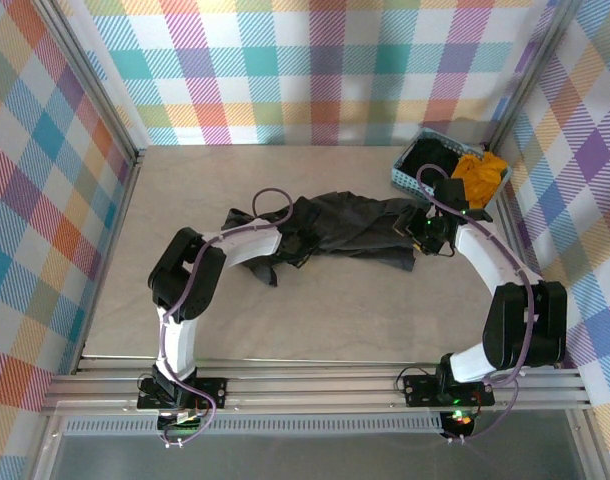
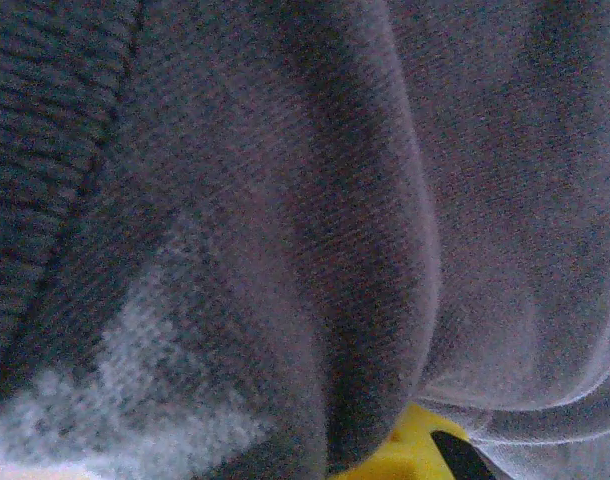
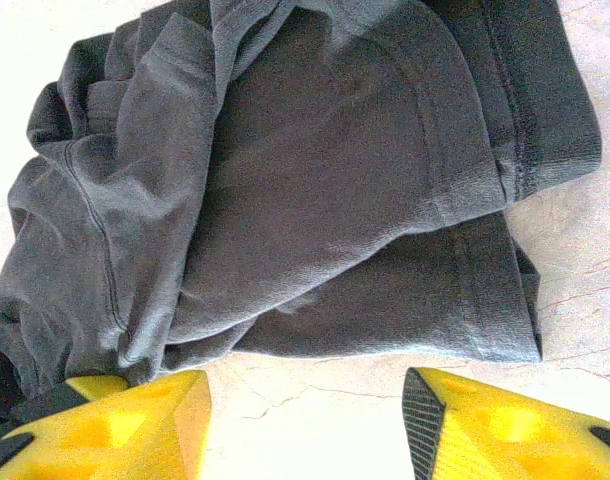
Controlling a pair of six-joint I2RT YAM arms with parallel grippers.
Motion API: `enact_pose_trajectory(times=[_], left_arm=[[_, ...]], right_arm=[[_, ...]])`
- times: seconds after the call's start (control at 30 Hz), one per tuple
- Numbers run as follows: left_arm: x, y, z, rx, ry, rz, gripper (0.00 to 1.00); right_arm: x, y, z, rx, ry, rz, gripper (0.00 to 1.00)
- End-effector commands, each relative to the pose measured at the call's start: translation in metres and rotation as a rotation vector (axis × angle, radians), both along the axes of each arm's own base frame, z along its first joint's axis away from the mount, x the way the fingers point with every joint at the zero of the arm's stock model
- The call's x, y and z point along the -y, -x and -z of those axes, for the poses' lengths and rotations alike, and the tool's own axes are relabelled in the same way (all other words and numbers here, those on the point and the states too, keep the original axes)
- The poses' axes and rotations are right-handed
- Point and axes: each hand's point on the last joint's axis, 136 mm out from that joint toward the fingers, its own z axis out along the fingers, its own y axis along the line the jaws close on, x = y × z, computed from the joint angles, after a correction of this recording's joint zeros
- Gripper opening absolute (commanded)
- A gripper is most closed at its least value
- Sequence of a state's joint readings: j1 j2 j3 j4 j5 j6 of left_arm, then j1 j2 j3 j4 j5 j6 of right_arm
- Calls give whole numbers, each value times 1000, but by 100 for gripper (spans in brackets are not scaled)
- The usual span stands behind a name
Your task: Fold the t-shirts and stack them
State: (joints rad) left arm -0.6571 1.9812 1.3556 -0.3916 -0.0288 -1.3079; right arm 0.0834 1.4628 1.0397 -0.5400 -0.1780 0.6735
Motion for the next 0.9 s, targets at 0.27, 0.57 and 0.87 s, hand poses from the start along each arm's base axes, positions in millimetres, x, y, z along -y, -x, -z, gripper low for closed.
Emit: enact_pose_trajectory(times=[0.27,0.57,0.87], left_arm=[[-109,36,-111,143,26,-140,0],[-255,102,-132,176,17,-417,0],[-268,107,-123,186,75,-458,0]], right_arm=[[-3,-1,-11,26,-47,19,54],[-17,-7,-1,-12,-88,49,54],[-94,-45,15,-56,-139,33,54]])
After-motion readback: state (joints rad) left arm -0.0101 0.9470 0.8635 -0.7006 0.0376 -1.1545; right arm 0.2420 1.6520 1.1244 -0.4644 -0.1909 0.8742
